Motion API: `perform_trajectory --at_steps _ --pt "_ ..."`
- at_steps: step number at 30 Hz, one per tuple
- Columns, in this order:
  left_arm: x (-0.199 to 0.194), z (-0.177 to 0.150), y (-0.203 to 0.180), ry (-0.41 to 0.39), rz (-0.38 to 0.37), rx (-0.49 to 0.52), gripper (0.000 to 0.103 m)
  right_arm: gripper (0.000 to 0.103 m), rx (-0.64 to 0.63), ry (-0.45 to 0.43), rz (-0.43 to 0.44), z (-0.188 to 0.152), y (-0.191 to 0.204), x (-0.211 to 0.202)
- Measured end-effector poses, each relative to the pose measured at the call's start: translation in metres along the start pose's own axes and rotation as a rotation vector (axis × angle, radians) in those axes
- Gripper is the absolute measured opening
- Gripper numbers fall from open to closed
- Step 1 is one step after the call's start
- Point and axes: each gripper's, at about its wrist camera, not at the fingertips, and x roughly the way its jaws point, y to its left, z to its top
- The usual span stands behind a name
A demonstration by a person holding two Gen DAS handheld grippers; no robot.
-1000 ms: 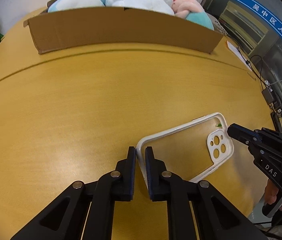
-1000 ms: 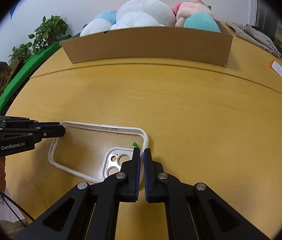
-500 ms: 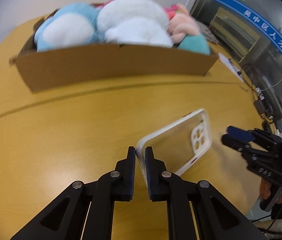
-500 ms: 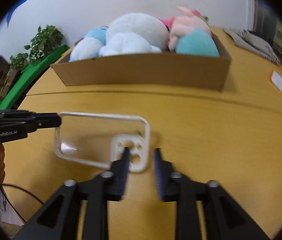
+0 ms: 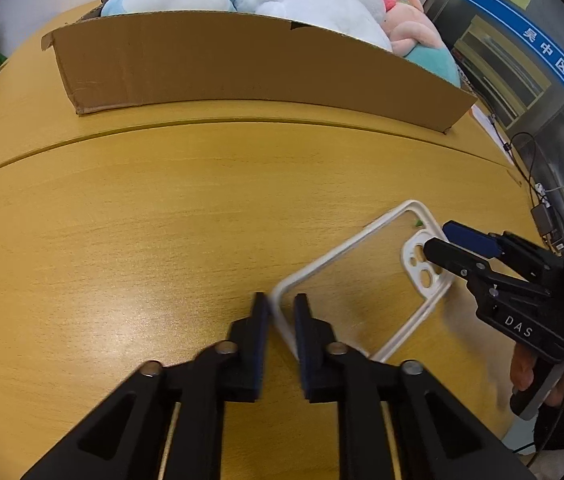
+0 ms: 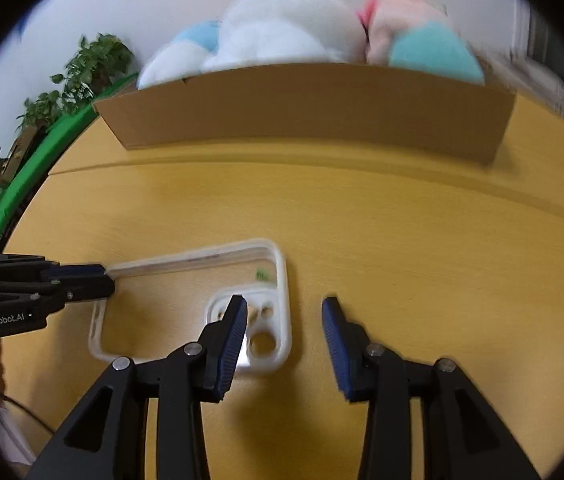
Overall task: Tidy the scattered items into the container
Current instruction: 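Lift the phone case with both grippers and lower it into the box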
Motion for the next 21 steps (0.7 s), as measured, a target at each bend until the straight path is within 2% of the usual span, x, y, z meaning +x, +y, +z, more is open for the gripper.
perform_trajectory --at_steps 1,2,4,6,10,12,16,19,21 --pt "0.0 0.001 0.001 -0.001 -0.002 -0.009 0.009 0.029 -0.024 0.001 -0.011 0.0 0.003 0.0" --pt "0.0 0.003 0.001 -0.005 0.008 -0.012 0.009 0.011 -0.039 0.005 -0.018 0.0 0.005 0.0" --pt "-0.001 0.007 0.0 -0.017 0.031 -0.005 0.008 0.008 -0.043 0.008 -0.021 -0.002 0.007 -0.002" --pt "-0.004 0.014 -0.001 -0.026 0.022 -0.002 0.007 0.005 -0.034 0.004 -0.02 -0.002 0.006 -0.006" --pt "-0.029 0.048 -0.013 -0.097 0.015 0.054 0.007 0.005 -0.004 -0.081 -0.039 0.01 -0.003 -0.028" --pt "-0.048 0.075 -0.022 -0.162 0.017 0.096 0.007 0.005 -0.001 -0.148 -0.058 0.034 -0.007 -0.044" --pt "-0.086 0.15 -0.039 -0.308 0.022 0.179 0.007 0.005 -0.018 -0.28 -0.095 0.099 -0.018 -0.07" --pt "-0.099 0.224 -0.05 -0.409 0.098 0.261 0.007 0.005 -0.046 -0.374 -0.131 0.165 -0.028 -0.076" --pt "-0.092 0.267 -0.046 -0.416 0.129 0.27 0.007 0.006 -0.037 -0.409 -0.14 0.207 -0.038 -0.07"
